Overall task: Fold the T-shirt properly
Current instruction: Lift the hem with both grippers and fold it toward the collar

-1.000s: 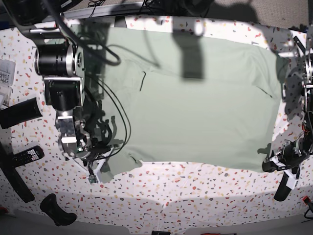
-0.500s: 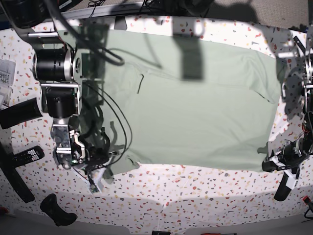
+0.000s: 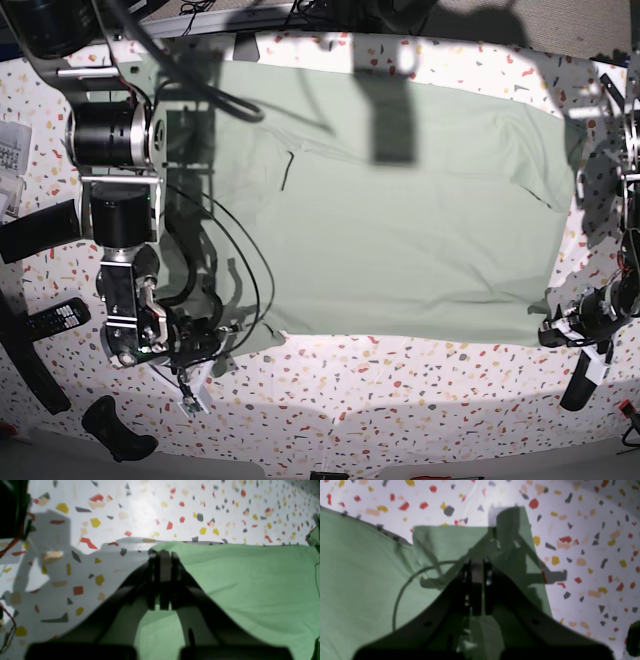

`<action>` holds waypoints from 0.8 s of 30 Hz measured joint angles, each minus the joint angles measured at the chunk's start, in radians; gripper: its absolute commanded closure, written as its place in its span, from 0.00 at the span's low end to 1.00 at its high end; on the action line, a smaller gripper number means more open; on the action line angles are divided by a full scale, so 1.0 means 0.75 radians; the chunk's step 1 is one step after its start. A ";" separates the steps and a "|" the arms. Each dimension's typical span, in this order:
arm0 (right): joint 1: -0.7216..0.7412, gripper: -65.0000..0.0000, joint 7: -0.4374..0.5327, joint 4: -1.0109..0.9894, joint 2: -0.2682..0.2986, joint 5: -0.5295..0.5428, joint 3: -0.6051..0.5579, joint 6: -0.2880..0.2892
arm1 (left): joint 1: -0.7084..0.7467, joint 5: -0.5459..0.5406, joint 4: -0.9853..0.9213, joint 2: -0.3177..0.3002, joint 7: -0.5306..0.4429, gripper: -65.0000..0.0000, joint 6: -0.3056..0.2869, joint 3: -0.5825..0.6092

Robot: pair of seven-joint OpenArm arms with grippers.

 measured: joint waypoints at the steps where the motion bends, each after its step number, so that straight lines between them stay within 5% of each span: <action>1: -0.001 0.84 0.003 0.000 0.002 0.001 0.001 0.000 | 0.000 -0.001 0.000 0.000 -0.001 1.00 0.000 0.000; 4: 0.001 0.59 0.074 0.000 0.002 0.002 0.001 0.000 | 0.000 0.000 0.000 0.001 -0.001 1.00 0.000 0.000; 7: -0.004 0.51 0.234 0.000 -0.006 0.002 -0.001 -0.029 | 0.000 0.000 0.000 -0.001 0.014 1.00 0.000 0.000; 12: -0.020 0.51 0.287 -0.046 -0.003 0.002 0.002 -0.274 | 0.001 -0.001 0.000 0.000 0.034 1.00 0.000 0.000; 18: -0.020 0.51 0.344 -0.319 -0.005 0.006 0.002 -0.285 | 0.000 -0.002 0.000 0.000 0.035 1.00 0.000 0.000; 24: 0.007 0.81 0.432 -0.486 -0.001 0.002 0.002 -0.310 | 0.000 -0.001 0.000 0.001 0.034 1.00 -0.001 0.000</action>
